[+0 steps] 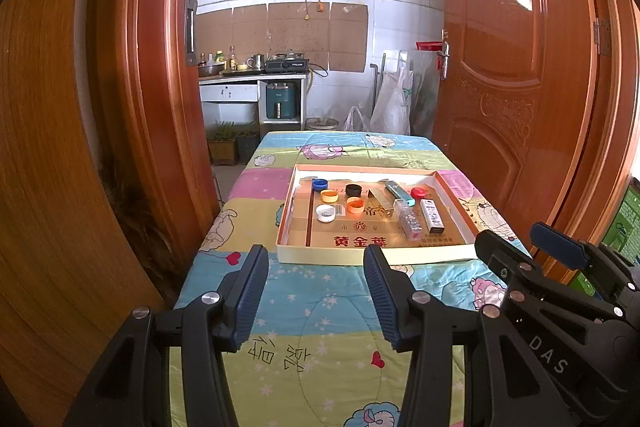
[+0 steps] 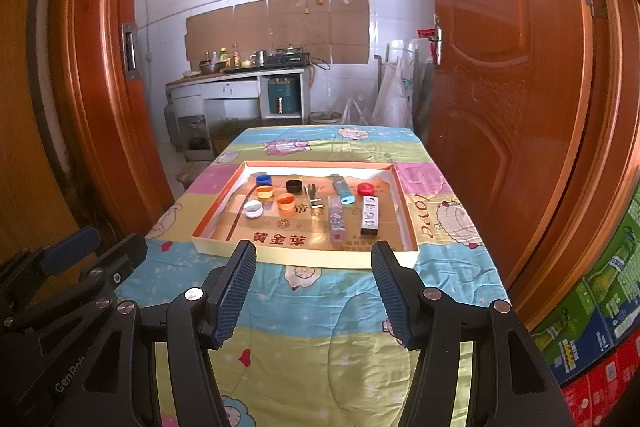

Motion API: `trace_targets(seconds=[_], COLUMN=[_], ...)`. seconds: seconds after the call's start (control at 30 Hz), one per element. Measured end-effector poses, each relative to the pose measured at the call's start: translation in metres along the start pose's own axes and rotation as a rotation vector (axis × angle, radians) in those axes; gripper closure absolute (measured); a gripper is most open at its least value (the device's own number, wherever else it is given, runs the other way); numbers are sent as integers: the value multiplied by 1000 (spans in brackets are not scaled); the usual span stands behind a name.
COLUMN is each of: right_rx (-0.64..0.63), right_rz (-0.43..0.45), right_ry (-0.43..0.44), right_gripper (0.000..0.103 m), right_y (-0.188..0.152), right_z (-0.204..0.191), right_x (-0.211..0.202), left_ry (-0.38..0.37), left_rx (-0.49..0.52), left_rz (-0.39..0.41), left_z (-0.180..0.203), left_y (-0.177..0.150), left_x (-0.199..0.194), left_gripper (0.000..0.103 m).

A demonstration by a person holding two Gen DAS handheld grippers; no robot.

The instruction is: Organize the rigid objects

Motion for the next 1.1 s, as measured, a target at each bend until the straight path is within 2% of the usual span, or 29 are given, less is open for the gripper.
trace_targets(seconds=[1.1], right_rx=[-5], right_rz=[1], right_ry=[2], right_gripper=[41], right_y=[0], right_z=[-3], right_x=[1], left_ry=[-3], left_rx=[-2], left_rz=[-4], left_z=[-1], left_y=[-1], left_x=[0], left_gripper=[54])
Point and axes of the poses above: each gripper's, at about its wrist camera, not at the fingertips, and x roughly the way its jaws point, z to its right, y to its top, the point moved 6 cm from there along x, roughly the way its jaws point, and after that the axes turned 6 degrees about y, right-handed, at the moved point
